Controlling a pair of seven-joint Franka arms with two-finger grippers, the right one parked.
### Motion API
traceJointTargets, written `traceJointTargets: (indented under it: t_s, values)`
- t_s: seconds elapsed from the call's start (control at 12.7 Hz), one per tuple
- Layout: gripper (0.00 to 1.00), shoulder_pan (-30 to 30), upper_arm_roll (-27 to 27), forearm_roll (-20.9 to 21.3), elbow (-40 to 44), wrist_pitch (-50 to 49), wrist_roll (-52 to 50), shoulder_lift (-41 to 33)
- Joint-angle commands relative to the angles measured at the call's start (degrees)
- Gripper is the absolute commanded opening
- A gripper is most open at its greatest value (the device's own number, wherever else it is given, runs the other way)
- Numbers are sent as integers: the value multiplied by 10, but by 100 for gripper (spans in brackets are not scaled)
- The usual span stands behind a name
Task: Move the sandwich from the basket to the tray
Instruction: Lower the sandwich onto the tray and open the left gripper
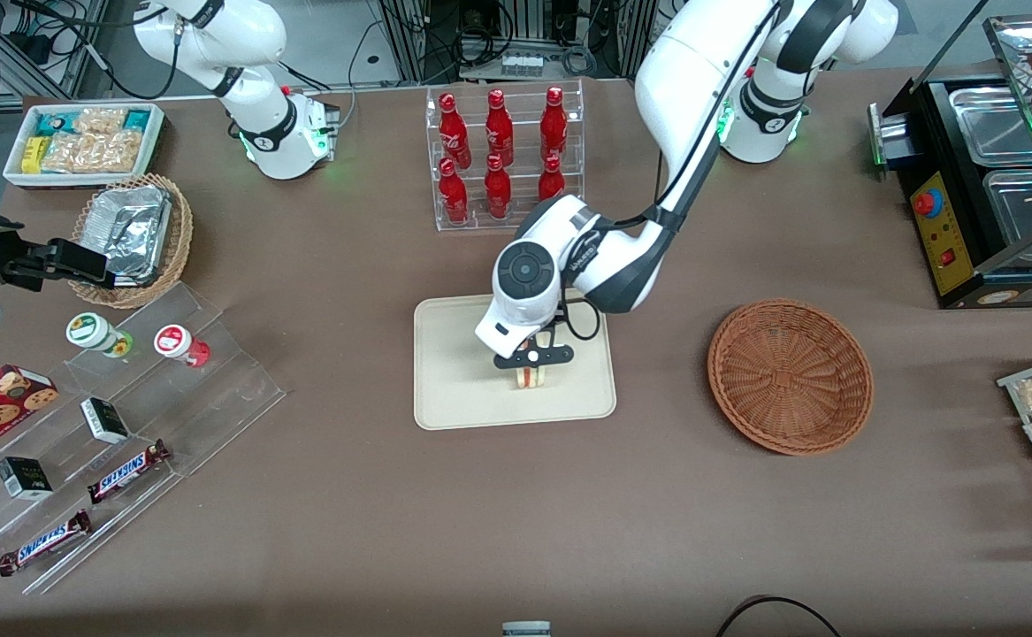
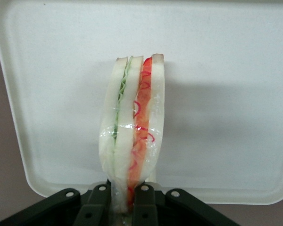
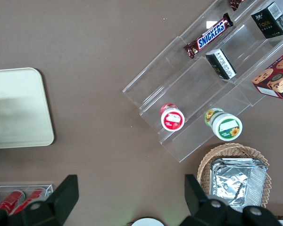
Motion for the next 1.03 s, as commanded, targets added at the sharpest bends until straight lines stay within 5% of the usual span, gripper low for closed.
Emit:
traceJointTargets:
  t_s: [0.0,0.95]
  values:
    - [0,-20,9,-5,23,-2,-23,17]
    - [0,-31,10,1,19,32,-78,34]
